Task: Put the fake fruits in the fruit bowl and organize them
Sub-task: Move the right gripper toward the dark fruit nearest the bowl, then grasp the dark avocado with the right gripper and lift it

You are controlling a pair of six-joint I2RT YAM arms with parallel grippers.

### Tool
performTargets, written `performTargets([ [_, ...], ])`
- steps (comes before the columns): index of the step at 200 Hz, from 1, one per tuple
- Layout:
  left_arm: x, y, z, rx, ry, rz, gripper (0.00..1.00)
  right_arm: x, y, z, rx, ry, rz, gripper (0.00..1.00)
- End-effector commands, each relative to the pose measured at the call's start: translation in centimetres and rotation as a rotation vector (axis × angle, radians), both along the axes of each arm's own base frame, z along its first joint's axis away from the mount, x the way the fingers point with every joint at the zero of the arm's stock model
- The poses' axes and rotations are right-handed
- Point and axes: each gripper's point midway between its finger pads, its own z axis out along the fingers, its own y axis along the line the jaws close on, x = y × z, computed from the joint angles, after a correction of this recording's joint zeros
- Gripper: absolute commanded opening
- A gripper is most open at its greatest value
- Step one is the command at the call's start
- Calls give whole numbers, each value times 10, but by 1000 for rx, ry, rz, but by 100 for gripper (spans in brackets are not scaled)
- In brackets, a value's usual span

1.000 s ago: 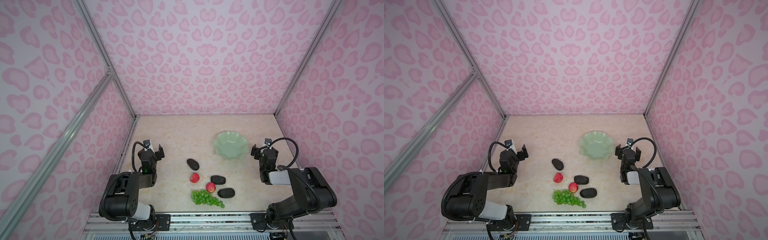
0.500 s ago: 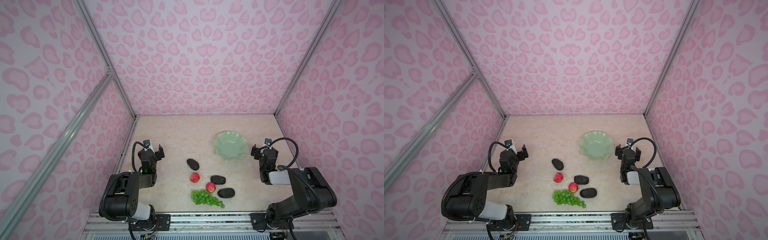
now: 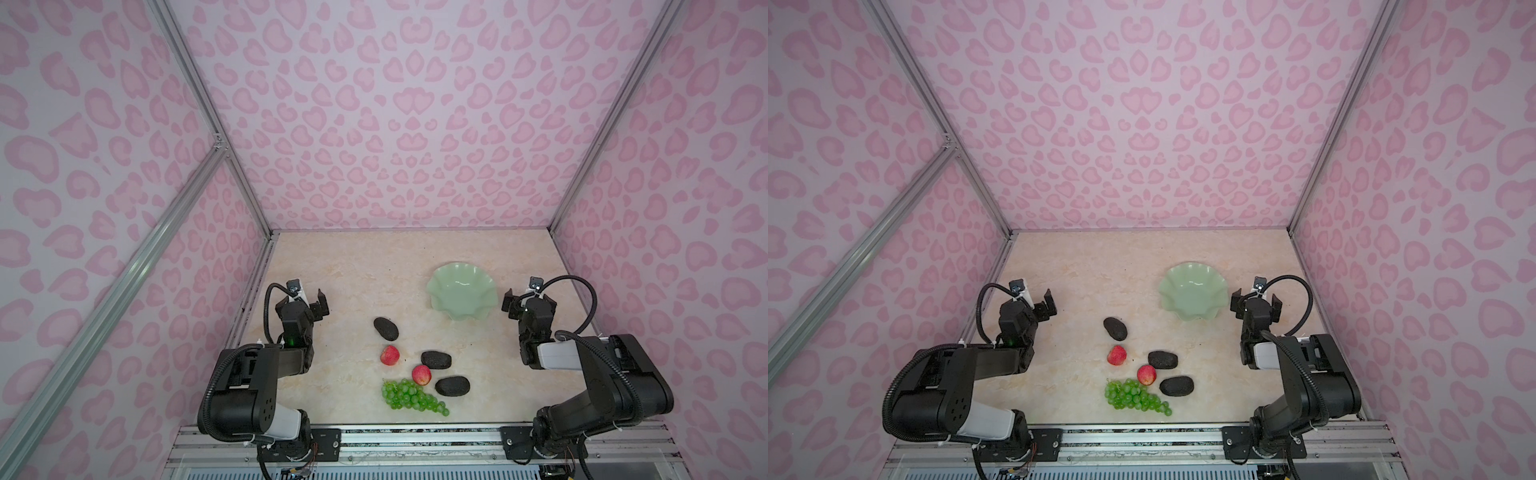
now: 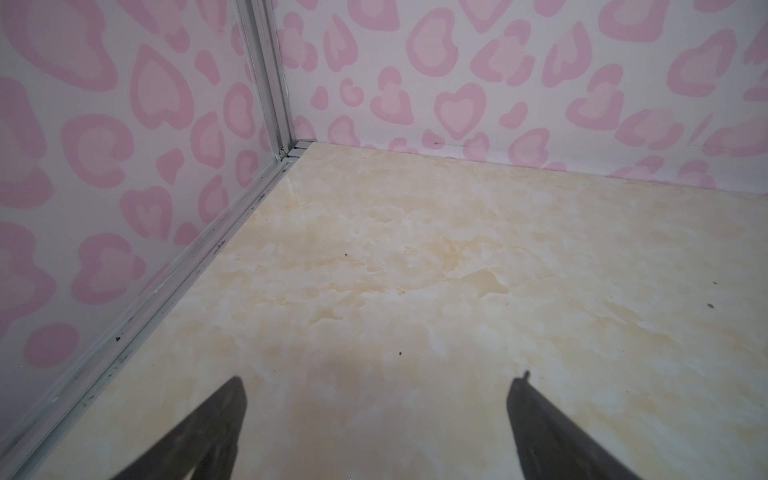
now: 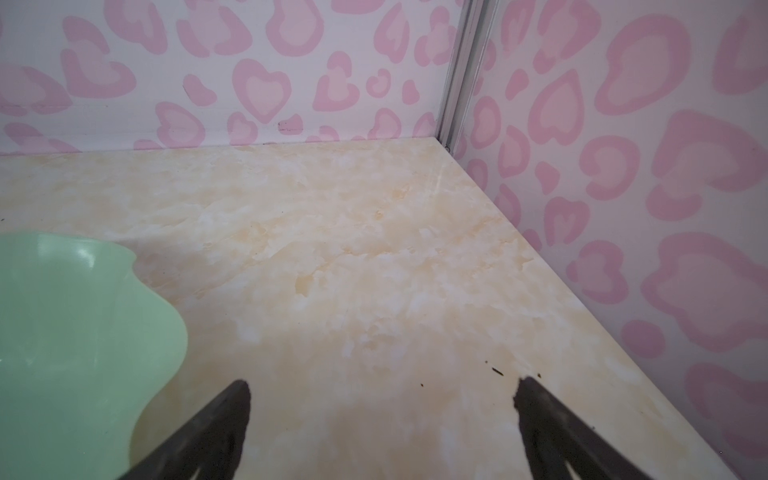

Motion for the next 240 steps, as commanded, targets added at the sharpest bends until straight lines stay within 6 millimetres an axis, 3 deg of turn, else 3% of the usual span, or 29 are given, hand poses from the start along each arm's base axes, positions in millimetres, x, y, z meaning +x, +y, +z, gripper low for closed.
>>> performTargets([
  [1, 11, -4, 29, 6, 25, -11, 98, -9, -18, 24, 22, -84, -100, 99],
  [25, 5, 3, 73, -81, 64, 62, 98, -15, -22, 64, 98, -63, -145, 99],
  [52, -20, -6, 124, -158, -47, 21, 98, -15, 22, 112, 284, -57, 72, 99],
  [76, -42, -23, 142, -179, -52, -83, 97, -29, 74, 121, 299, -3, 328, 98],
  [98, -57, -36, 154, -188, -58, -158, 97, -53, 124, 109, 223, 153, 475, 96],
  [123, -68, -48, 165, -224, -98, -225, 98, -90, 178, 79, 101, 345, 644, 95],
  [162, -66, -57, 163, -285, -74, -261, 98, -142, 238, 24, -11, 574, 837, 92],
  [197, -58, -67, 152, -320, 23, -298, 99, -173, 263, -16, -74, 733, 918, 90],
  [240, -57, -68, 148, -330, 51, -303, 99, -181, 276, -36, -103, 807, 941, 88],
])
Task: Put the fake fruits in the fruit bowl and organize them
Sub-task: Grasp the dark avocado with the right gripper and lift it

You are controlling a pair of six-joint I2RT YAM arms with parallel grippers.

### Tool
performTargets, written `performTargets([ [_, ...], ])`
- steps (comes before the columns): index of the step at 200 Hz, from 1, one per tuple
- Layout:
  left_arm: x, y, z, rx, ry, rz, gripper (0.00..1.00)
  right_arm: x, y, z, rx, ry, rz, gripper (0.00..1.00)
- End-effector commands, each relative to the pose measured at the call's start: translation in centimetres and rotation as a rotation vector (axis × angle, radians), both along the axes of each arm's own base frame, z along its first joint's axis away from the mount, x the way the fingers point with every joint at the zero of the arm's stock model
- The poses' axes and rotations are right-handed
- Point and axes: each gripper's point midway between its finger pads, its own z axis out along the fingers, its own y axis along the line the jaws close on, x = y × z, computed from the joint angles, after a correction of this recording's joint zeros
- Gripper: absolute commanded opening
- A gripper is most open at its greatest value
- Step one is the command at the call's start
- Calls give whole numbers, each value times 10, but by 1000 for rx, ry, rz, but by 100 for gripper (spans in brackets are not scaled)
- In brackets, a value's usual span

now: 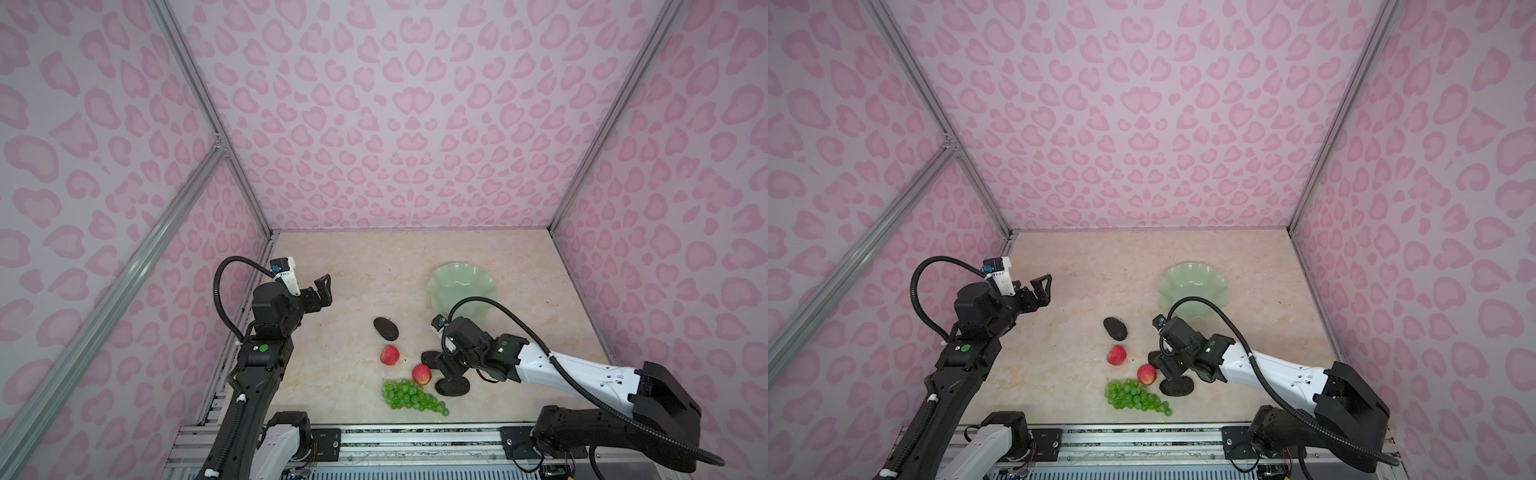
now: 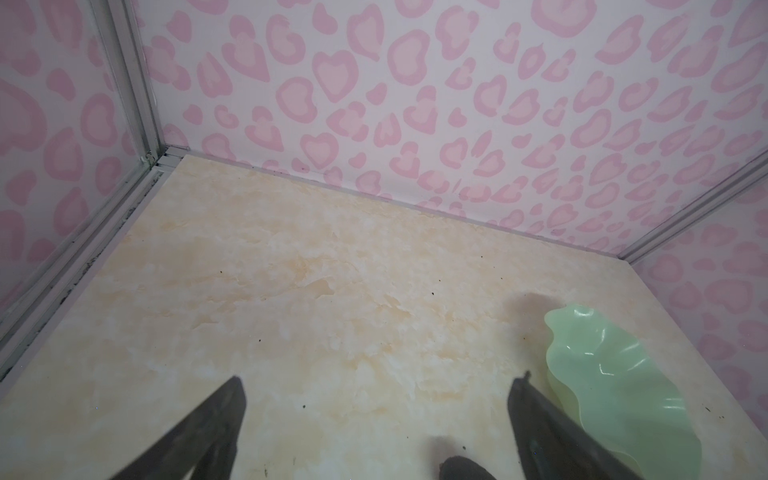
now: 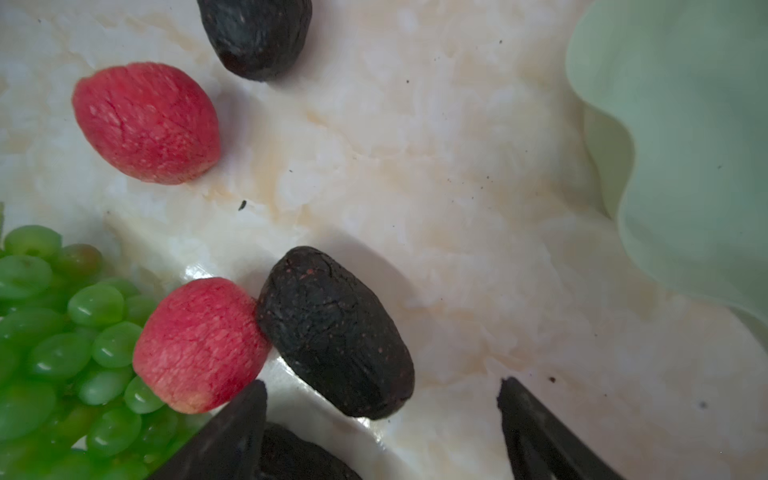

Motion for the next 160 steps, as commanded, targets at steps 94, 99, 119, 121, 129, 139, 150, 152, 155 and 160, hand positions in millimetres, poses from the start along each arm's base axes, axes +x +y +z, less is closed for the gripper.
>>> performTargets([
  [94, 0, -5, -2, -16, 31, -23, 99, 10, 9, -35, -122, 42, -30, 73],
  [99, 0, -5, -2, -16, 32, -22, 99, 11, 10, -35, -122, 39, -30, 71],
  [119, -2, -4, -2, -16, 30, -19, 99, 14, 12, -38, -135, 36, -30, 63],
  [121, -2, -4, -2, -16, 30, -20, 99, 14, 12, -38, -136, 36, -30, 62],
  [129, -2, -4, -2, -16, 29, -19, 99, 15, 12, -38, -141, 32, -32, 59],
  [139, -3, -4, -2, -18, 29, -18, 99, 17, 10, -38, -152, 24, -41, 53],
  [150, -3, -4, -2, -19, 30, -16, 99, 21, 11, -33, -148, 10, -51, 48],
  [152, -4, -4, -2, -19, 29, -15, 99, 22, 12, -31, -144, 6, -52, 47],
  [155, -4, -3, -3, -19, 31, -14, 100, 22, 12, -29, -141, 3, -54, 46],
  [160, -4, -3, -4, -20, 36, -10, 100, 25, 14, -23, -128, -9, -60, 45],
])
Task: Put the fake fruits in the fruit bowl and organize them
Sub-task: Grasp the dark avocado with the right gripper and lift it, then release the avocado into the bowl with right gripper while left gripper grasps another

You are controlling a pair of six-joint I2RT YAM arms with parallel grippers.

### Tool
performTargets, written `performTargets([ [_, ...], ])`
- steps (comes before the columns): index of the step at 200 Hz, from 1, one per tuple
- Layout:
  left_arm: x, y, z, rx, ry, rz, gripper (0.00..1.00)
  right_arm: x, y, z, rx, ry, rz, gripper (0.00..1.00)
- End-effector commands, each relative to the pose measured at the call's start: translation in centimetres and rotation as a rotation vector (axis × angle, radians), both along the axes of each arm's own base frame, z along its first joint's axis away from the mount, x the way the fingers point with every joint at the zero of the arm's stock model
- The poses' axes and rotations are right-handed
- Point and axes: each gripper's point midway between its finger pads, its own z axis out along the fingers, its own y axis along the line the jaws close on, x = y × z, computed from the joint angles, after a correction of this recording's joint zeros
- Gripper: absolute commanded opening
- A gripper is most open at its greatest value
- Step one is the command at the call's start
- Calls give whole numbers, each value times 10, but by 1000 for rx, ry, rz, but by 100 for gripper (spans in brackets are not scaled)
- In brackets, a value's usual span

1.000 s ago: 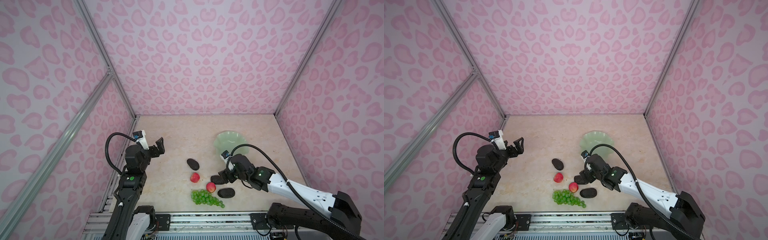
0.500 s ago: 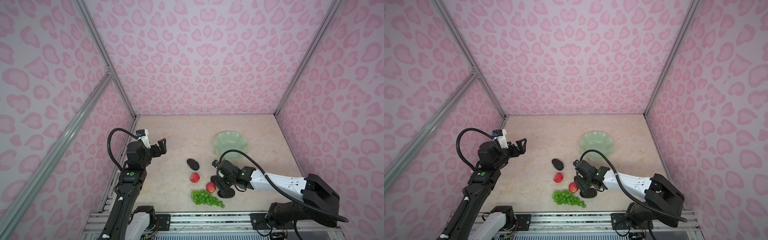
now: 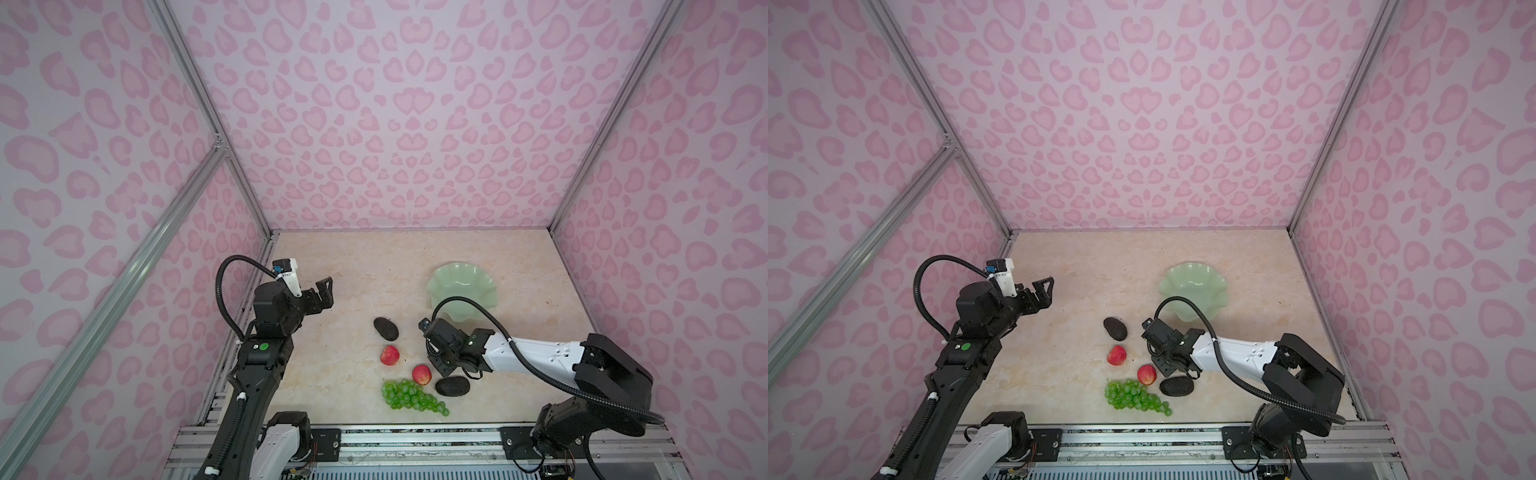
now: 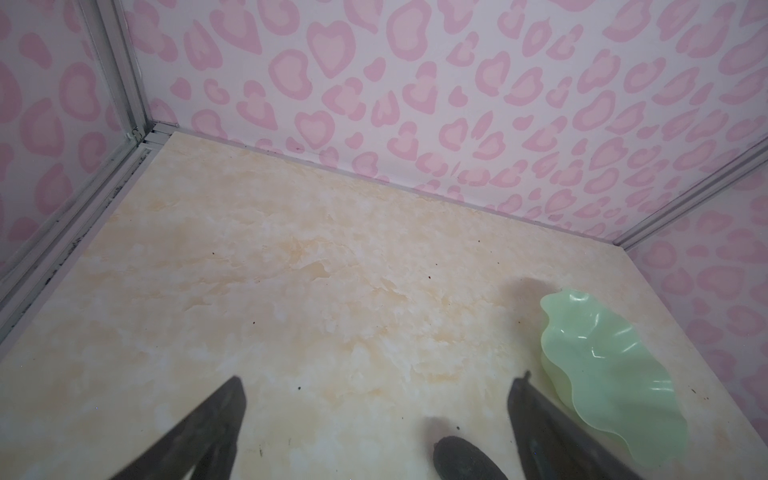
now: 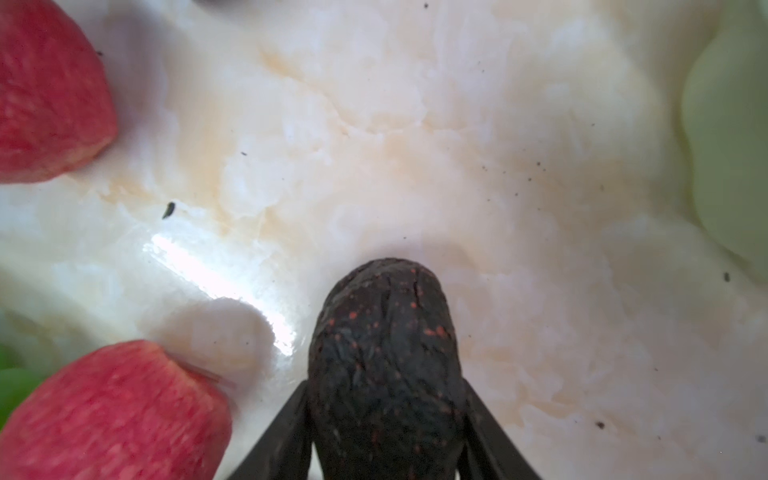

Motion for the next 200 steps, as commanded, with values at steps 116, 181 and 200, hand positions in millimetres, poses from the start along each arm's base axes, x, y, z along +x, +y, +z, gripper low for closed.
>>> performTargets([
  [116, -20, -57, -43, -39, 209, -161, 95, 171, -68, 106, 207, -250, -471, 40],
  [181, -35, -79, -67, -73, 283, -194, 94, 219, -59, 39, 178, -154, -498, 41],
  [200, -38, -84, -75, -75, 306, -198, 94, 223, -56, 23, 166, -120, -501, 41],
])
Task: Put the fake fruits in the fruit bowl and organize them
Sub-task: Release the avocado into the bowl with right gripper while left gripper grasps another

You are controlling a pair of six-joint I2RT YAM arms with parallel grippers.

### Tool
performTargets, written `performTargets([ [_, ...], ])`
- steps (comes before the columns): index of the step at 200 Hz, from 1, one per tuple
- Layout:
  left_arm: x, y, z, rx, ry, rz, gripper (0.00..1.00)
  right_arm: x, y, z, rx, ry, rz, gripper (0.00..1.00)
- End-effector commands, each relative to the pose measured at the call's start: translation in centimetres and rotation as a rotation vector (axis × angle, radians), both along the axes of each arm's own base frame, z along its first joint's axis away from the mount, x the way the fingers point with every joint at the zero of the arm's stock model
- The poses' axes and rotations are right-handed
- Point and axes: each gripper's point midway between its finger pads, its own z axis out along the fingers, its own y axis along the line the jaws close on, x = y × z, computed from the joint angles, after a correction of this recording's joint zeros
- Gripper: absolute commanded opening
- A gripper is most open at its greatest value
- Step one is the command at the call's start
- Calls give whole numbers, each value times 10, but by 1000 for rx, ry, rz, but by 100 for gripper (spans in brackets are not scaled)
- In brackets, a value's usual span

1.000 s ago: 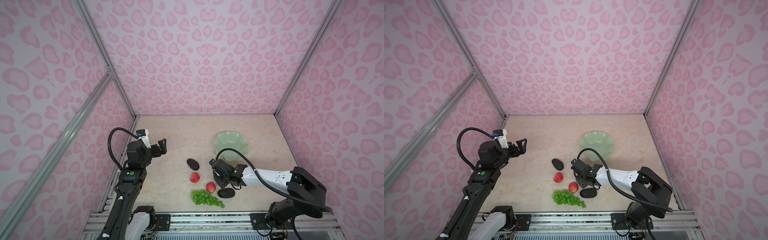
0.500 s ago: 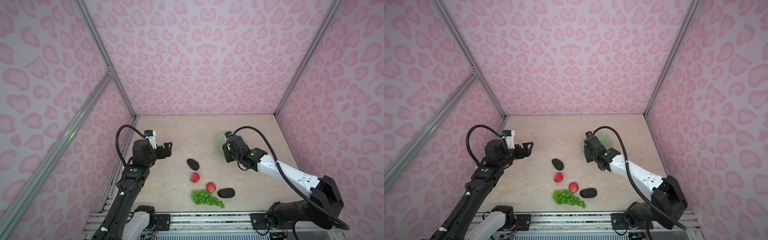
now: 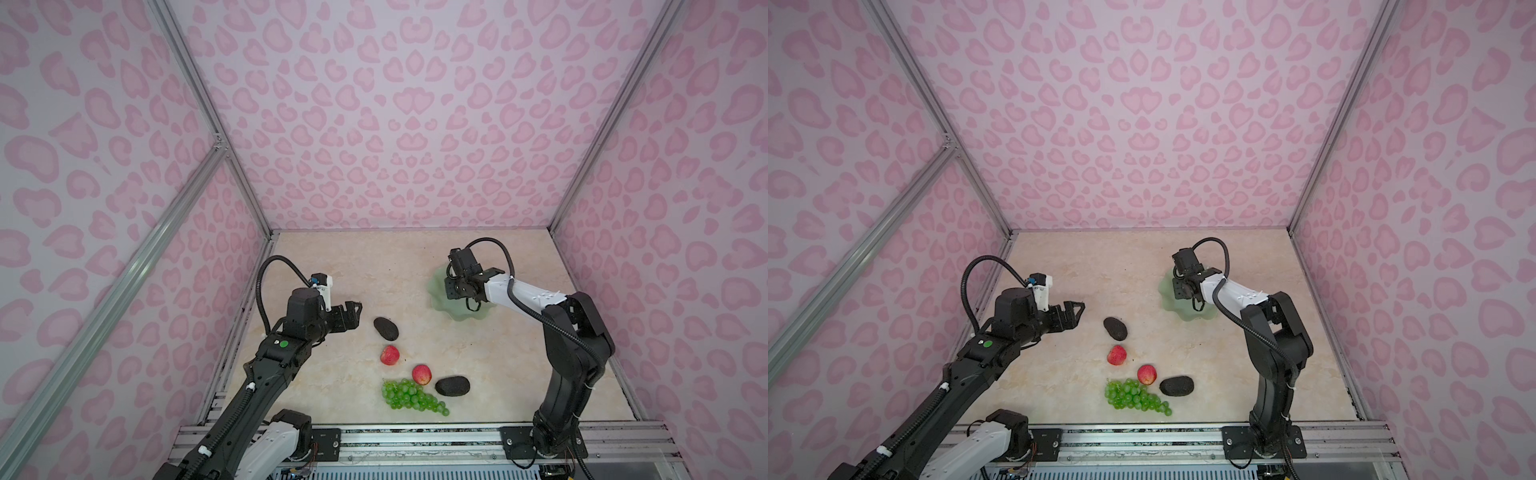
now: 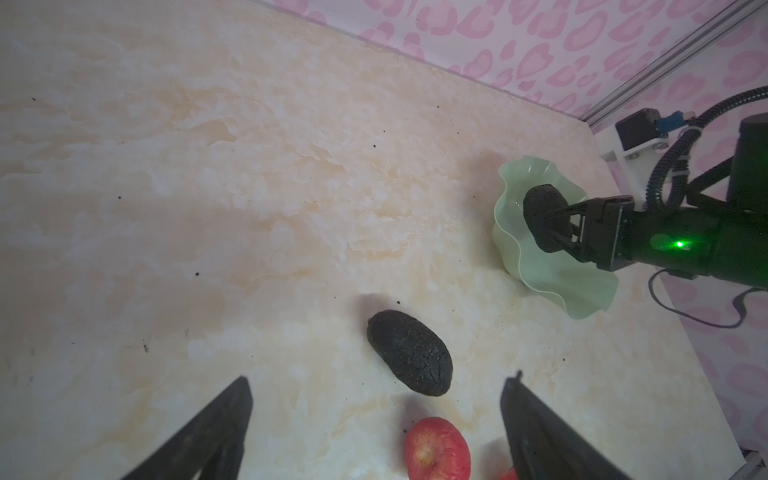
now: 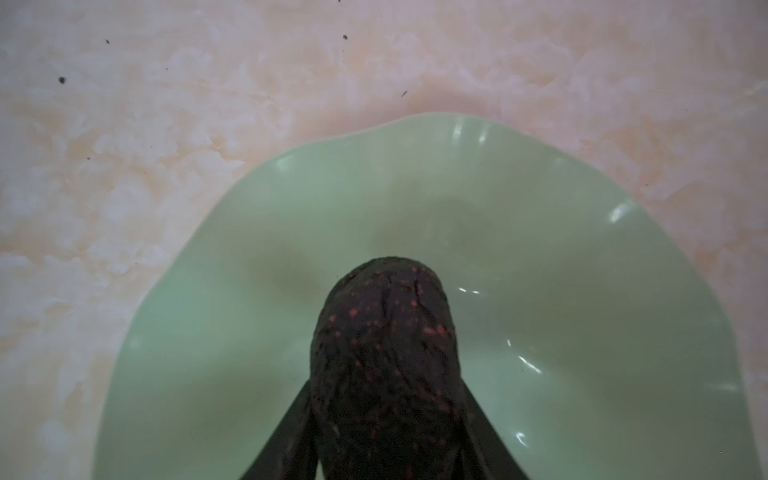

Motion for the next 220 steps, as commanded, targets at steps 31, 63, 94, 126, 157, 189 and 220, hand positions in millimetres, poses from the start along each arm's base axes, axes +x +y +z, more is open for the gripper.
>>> performTargets([
  [31, -4, -16, -17, -30, 53, -2, 94, 6, 9, -25, 28, 34, -2, 45],
  [63, -5, -30, -32, -23, 94, -19, 94, 5, 9, -22, 40, 27, -9, 60],
  [94, -5, -45, -49, -16, 148, -36, 94, 6, 6, 5, 73, -33, -21, 75],
  [126, -1, -57, -65, 0, 190, -36, 94, -1, -4, 55, 114, -139, -41, 85],
  [157, 7, -68, -82, 28, 228, -24, 94, -22, -16, 97, 152, -230, -48, 93],
  [189, 14, -76, -103, 44, 269, -4, 94, -48, -30, 120, 177, -271, -53, 97],
  [220, 21, -87, -119, 55, 312, -11, 89, -68, -44, 127, 185, -303, -78, 97],
])
